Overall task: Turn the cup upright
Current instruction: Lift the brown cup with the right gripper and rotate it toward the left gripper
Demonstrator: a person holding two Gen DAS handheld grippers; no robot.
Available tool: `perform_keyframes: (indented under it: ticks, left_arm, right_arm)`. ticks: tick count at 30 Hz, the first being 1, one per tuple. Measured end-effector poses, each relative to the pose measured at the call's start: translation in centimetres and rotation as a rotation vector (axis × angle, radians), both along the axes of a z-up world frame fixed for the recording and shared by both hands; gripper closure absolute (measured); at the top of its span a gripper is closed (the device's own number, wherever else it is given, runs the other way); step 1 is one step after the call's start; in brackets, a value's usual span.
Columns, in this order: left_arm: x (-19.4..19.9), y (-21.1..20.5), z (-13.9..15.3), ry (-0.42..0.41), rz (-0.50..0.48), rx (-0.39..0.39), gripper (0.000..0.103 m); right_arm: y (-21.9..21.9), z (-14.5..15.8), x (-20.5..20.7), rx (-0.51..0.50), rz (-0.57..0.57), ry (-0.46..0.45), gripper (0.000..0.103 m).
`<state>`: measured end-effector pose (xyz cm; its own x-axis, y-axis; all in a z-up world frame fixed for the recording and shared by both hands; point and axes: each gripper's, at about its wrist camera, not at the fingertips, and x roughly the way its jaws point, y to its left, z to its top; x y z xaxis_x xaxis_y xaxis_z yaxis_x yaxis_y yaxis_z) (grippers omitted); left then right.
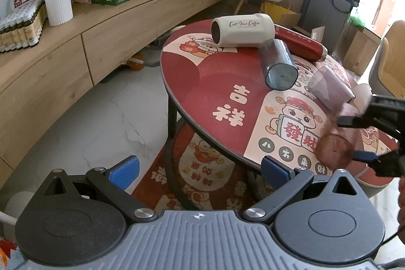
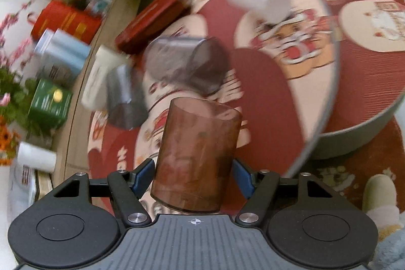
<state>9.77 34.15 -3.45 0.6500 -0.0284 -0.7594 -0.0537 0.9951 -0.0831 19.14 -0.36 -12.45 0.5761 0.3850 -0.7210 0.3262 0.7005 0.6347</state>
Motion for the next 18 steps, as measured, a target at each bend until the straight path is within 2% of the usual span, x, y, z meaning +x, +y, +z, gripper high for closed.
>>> perform_keyframes:
  ticks: [9,18]
  left_arm:
    - [0.4,1.1,-0.4,0.012,0.041,0.006,0.000]
    - [0.7,0.4,-0.4,0.022,0.018,0.025,0.000]
  right_arm:
    - [5.4,0.1,3.7,0.012,0.121,-0.035,0.039]
    - [5.2,0.6,3.9,-0.034,0.187,-0.049,0.035]
